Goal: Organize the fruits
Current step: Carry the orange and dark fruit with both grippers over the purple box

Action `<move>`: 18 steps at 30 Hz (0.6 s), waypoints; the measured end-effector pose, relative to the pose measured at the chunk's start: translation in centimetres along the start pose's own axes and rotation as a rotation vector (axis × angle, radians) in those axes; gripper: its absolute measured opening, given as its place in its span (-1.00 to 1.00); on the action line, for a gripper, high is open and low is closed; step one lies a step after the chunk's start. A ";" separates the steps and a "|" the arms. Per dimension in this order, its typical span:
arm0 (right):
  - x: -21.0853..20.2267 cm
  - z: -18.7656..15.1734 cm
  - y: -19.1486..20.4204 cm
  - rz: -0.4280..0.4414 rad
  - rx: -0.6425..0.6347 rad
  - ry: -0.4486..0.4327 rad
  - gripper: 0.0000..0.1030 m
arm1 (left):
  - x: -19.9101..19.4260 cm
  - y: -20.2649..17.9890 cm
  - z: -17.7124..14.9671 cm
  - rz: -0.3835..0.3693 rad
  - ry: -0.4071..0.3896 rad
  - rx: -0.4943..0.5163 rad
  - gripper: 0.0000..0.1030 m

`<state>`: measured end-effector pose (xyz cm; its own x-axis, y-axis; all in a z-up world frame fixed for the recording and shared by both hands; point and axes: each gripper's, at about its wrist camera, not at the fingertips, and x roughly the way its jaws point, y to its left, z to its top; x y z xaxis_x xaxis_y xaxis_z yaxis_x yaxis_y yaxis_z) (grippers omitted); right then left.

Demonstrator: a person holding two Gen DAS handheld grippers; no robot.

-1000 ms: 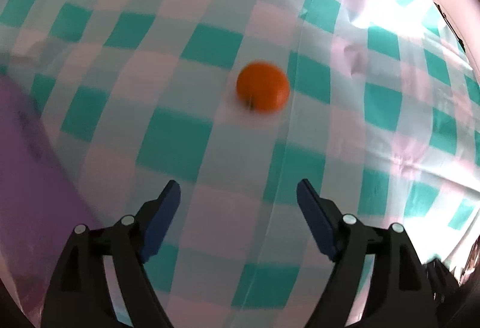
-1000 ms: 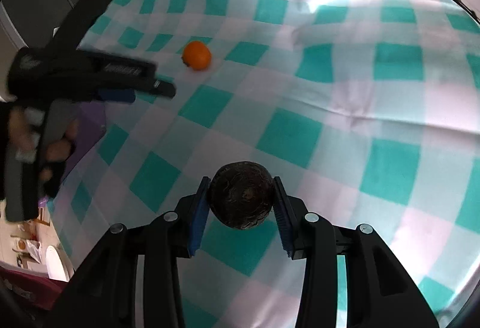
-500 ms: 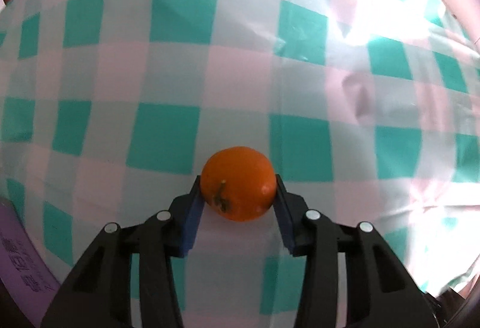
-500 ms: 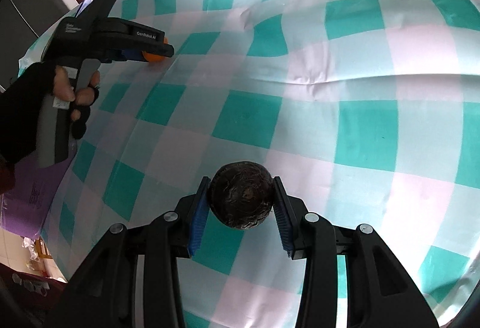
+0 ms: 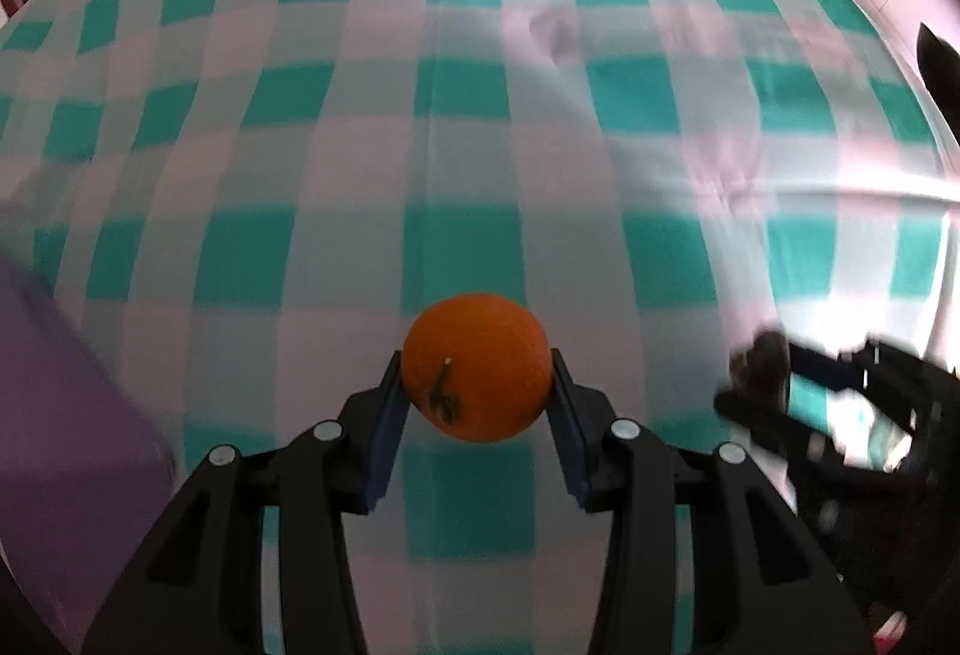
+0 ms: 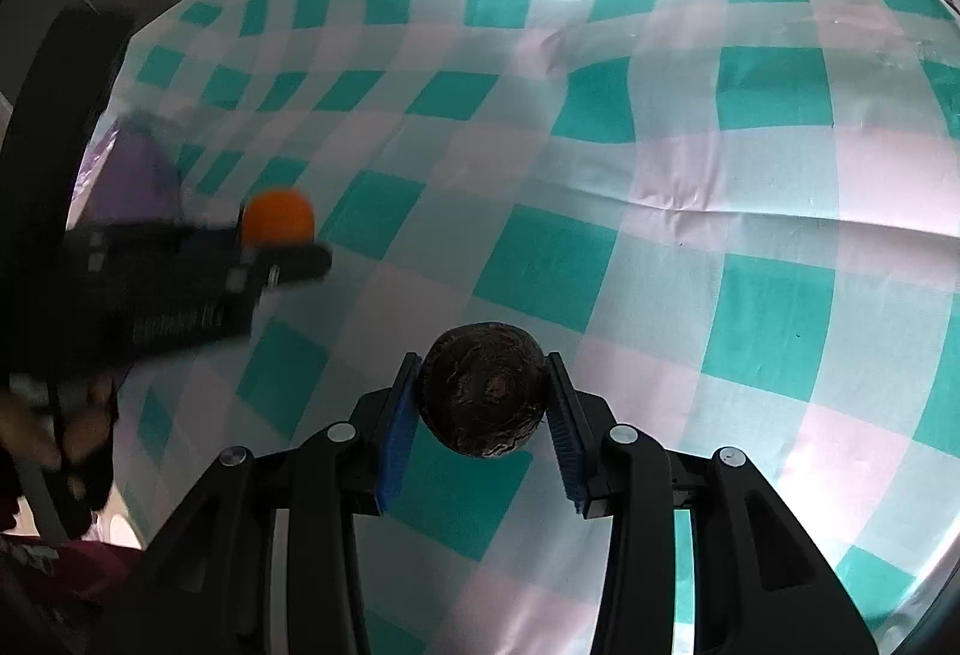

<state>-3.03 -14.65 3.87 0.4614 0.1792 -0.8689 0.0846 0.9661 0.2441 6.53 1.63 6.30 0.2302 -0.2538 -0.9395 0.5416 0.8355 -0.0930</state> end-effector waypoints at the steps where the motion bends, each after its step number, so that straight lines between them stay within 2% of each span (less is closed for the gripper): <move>1: -0.4 -0.2 0.0 0.007 -0.019 0.000 -0.21 | -0.7 -0.4 -1.3 0.009 -0.003 0.005 -0.14; 6: -2.7 -1.3 0.2 0.044 -0.116 -0.004 -0.21 | -3.2 -2.0 -5.0 0.031 -0.037 0.002 -0.14; 8: -3.6 -2.0 0.6 0.059 -0.168 -0.003 -0.21 | -1.9 -4.1 -5.4 0.037 -0.055 -0.021 -0.14; 12: -5.1 -3.5 1.6 0.083 -0.265 0.002 -0.21 | -4.1 -4.9 -8.7 0.051 -0.106 -0.101 -0.13; 18: -6.6 -5.8 3.0 0.118 -0.340 0.017 -0.21 | -6.6 -5.5 -11.7 0.089 -0.156 -0.165 -0.13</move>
<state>-10.98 -11.89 7.83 0.4352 0.2936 -0.8511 -0.2684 0.9447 0.1886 -7.39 4.41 9.15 0.4000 -0.2373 -0.8853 0.3773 0.9229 -0.0769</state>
